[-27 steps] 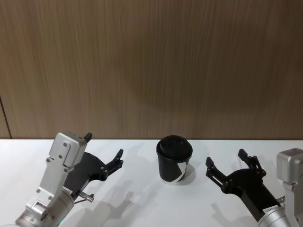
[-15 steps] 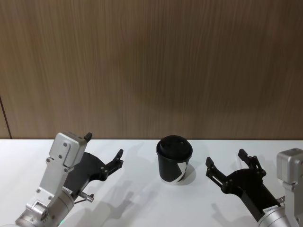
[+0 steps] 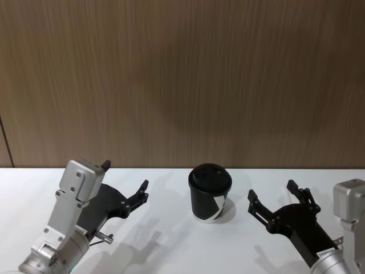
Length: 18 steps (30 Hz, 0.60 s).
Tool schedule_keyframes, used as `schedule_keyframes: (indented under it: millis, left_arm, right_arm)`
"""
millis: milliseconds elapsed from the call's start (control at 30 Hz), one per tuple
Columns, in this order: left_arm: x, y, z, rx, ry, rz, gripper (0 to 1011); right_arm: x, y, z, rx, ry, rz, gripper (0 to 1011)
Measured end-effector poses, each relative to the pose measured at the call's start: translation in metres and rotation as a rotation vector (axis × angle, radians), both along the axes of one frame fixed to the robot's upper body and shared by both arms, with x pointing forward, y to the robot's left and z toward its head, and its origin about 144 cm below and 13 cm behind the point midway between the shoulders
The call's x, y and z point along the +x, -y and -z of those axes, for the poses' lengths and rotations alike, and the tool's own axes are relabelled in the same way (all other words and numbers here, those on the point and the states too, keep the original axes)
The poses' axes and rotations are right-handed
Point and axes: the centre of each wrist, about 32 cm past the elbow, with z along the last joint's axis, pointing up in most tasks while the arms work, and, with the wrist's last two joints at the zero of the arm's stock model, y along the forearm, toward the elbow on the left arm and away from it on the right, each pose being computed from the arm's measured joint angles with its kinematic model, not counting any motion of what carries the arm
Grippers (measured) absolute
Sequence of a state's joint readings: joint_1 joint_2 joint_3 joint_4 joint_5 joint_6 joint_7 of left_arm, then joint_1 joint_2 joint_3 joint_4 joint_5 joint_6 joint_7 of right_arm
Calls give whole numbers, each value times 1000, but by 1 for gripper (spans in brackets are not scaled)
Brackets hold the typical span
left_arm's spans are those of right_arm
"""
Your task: Pick up the straw with one hand, pass it to the other hand, and insert it into the cup.
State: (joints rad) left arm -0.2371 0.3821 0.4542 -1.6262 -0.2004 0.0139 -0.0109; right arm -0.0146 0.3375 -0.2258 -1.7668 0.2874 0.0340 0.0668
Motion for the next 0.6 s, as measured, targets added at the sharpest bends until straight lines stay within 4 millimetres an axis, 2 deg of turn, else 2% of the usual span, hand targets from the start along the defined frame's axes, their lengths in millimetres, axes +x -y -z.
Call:
schedule_keyframes:
  millis: [600]
  left_arm:
    - [0, 0, 0, 0, 0, 0, 1003]
  right_arm:
    - [0, 0, 0, 0, 0, 0, 1001]
